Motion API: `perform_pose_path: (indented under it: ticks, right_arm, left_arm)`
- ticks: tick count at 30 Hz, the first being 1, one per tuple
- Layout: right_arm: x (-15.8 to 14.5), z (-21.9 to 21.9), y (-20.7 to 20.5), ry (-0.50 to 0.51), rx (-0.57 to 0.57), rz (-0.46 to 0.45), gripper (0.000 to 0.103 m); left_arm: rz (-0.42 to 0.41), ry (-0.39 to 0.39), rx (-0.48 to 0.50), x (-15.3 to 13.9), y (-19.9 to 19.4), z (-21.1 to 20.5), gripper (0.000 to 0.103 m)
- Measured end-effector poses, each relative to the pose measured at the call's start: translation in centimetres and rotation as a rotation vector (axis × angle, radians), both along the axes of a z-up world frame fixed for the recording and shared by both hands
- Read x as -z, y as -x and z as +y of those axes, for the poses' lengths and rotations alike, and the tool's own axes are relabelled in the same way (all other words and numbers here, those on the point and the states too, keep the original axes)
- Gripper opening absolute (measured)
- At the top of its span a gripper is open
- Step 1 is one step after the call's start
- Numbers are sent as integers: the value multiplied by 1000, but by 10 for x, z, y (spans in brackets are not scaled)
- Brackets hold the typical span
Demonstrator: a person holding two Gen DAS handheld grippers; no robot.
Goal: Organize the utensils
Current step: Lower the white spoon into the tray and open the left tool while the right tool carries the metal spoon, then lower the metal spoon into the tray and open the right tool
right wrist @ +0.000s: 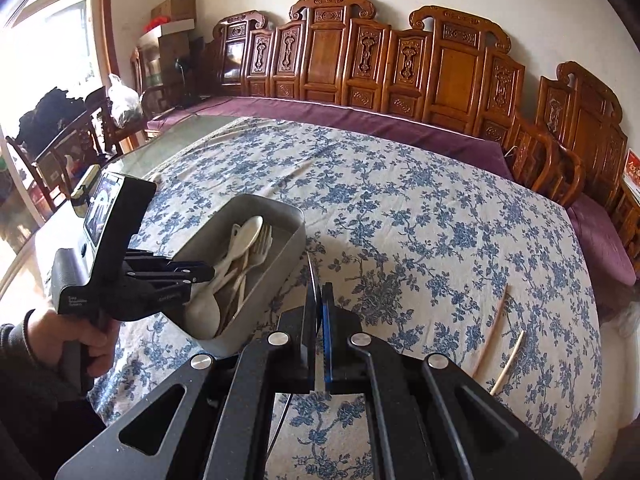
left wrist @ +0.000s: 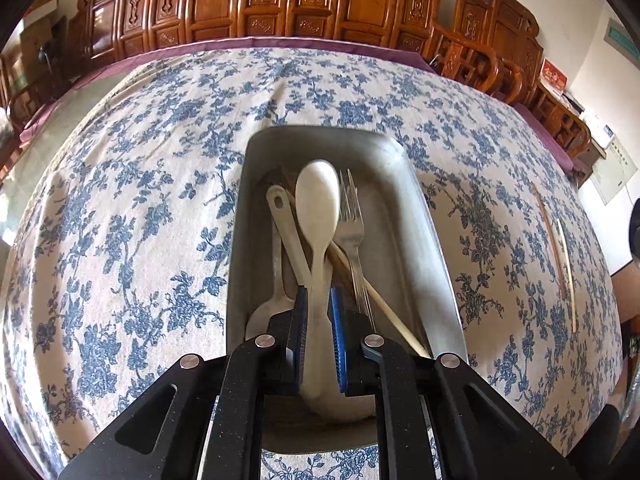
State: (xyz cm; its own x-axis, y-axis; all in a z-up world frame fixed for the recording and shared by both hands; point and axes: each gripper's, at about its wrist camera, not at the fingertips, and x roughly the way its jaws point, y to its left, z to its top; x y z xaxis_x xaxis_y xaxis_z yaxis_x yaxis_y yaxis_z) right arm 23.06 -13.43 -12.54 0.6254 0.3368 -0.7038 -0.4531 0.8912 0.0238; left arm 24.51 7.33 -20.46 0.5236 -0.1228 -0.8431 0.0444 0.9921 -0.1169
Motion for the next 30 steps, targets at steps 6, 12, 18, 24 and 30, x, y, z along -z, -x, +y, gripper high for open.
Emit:
perform_pose_path:
  ticks: [6,12,18,24,30]
  right_arm:
    - [-4,20,-9,-9,-30,-1,3]
    - [-3,40,-25,-46,-51,13,3]
    - [1,63,-45,-84,-66,36,3]
    - [8,90,-65,-87,-86,50,3]
    - [29,112,-83,-61,-88,70,3]
  left_arm:
    - [-45,-18,0,-19,2,7,17]
    - [-89,-31,-13,-37,3,22,22]
    - [-106,-40,-39,-45,2,38,26]
    - [-113,-33,-68,-50,0,54,34]
    - [-135,-37,-107,-52,-1,69,67]
